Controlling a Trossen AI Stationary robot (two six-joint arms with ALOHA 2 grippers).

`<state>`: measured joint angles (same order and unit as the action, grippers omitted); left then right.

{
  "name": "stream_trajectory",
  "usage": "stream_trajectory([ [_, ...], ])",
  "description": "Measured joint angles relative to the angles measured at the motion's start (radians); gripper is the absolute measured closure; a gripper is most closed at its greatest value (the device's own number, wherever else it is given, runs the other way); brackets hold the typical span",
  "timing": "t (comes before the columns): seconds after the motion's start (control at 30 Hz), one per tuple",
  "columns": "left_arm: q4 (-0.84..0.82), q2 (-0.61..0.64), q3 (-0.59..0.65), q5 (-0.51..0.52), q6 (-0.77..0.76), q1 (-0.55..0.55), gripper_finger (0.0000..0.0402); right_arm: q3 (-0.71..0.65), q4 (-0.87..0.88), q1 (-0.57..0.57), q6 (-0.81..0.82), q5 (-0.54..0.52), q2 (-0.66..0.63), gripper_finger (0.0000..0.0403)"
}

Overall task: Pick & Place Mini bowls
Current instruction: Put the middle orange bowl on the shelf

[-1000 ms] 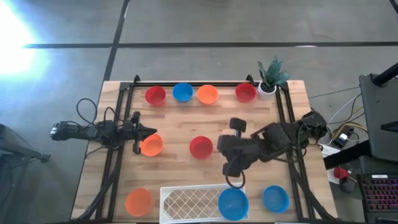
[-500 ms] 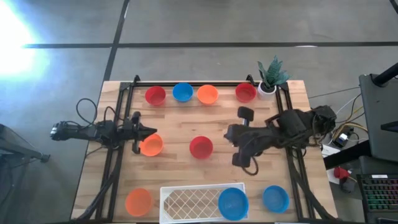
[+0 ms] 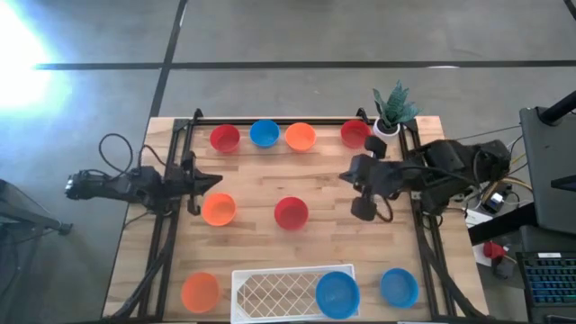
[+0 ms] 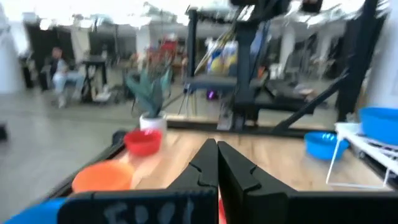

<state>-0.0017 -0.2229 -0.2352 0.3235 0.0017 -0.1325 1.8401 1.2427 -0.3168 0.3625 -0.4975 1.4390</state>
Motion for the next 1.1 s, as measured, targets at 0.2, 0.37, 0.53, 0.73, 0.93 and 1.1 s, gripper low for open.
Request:
stream_trajectory([
  [0.2,-0.236,-0.193,-0.195,0.079,-0.177,0.000,0.0402,-0.170,-0.178,-0.001,-0.023,0.005,-0.118,0.0394],
  [0.37,-0.525,-0.356,-0.390,0.131,-0.326,0.000,0.0402,-0.268,-0.267,-0.001,-0.023,0.009,-0.183,0.0394],
  [0.53,-0.761,-0.493,-0.549,0.139,-0.450,0.000,0.0402,-0.314,-0.311,-0.006,-0.026,0.046,-0.202,0.0394],
  [0.73,-0.947,-0.605,-0.627,0.138,-0.591,0.000,0.0402,-0.319,-0.316,-0.006,-0.039,0.051,-0.195,0.0394],
  [0.93,-0.967,-0.672,-0.631,0.133,-0.626,0.000,0.0394,-0.317,-0.343,-0.006,-0.056,0.053,-0.186,0.0394],
  [1.1,-0.964,-0.715,-0.631,0.113,-0.629,0.000,0.0355,-0.317,-0.352,-0.006,-0.071,0.052,-0.180,0.0394],
])
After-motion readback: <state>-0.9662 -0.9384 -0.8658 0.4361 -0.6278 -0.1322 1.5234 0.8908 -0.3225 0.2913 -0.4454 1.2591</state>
